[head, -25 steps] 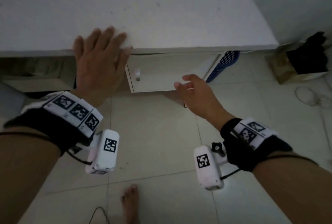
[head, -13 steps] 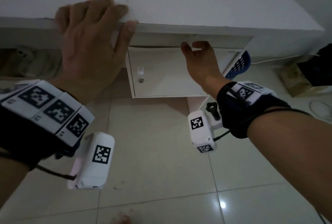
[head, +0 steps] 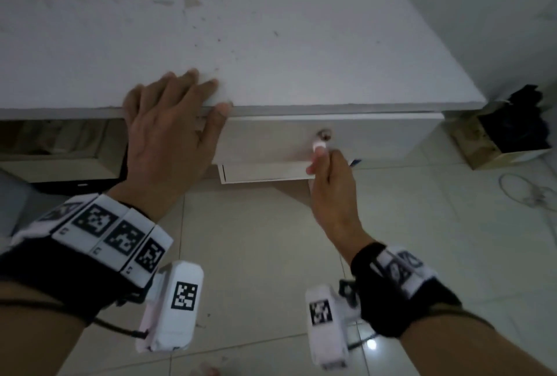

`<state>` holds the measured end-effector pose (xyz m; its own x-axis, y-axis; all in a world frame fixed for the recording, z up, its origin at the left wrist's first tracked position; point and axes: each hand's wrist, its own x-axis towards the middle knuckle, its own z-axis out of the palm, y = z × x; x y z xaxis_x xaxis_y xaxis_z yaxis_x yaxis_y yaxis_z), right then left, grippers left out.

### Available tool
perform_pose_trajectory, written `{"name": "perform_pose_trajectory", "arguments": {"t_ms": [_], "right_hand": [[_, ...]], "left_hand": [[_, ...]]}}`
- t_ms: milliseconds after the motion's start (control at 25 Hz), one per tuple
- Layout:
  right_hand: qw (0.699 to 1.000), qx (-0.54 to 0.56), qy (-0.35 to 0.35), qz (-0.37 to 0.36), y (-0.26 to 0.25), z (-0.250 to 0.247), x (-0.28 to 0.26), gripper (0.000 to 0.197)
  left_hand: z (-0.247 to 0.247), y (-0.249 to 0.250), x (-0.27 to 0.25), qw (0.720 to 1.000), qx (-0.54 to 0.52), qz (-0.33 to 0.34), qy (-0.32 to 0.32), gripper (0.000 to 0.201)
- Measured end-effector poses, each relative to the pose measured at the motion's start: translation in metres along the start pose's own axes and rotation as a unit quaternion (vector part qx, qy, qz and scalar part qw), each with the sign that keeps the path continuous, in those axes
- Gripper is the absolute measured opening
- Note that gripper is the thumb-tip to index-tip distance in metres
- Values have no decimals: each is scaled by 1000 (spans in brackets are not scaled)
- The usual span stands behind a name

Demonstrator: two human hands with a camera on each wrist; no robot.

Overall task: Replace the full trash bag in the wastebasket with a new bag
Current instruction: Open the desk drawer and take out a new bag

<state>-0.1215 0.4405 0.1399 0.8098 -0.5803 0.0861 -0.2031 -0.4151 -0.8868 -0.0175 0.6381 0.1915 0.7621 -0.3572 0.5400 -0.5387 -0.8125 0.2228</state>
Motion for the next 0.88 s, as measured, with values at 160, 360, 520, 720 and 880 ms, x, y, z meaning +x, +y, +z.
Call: {"name": "perform_pose_trajectory", "arguments": {"t_ms": [160, 360, 520, 720, 880], "right_hand": [[1000, -18, -9, 16, 4, -15, -52, 31], [998, 1, -10, 59, 11, -17, -78, 21], [997, 0, 2, 80, 31, -19, -92, 17], [997, -3, -15, 82, 38, -20, -87, 16], [997, -15, -24, 68, 36, -25, -87, 14]], "left_hand": [[-10, 4, 3, 998, -40, -32, -47, 48], [-24, 6, 9, 990, -59, -54, -118, 49], [-29, 10, 13, 981, -54, -84, -163, 49], [-40, 51, -7, 986, -124, -66, -91, 29], [-22, 90, -14, 924, -133, -157, -322, 53]]}}
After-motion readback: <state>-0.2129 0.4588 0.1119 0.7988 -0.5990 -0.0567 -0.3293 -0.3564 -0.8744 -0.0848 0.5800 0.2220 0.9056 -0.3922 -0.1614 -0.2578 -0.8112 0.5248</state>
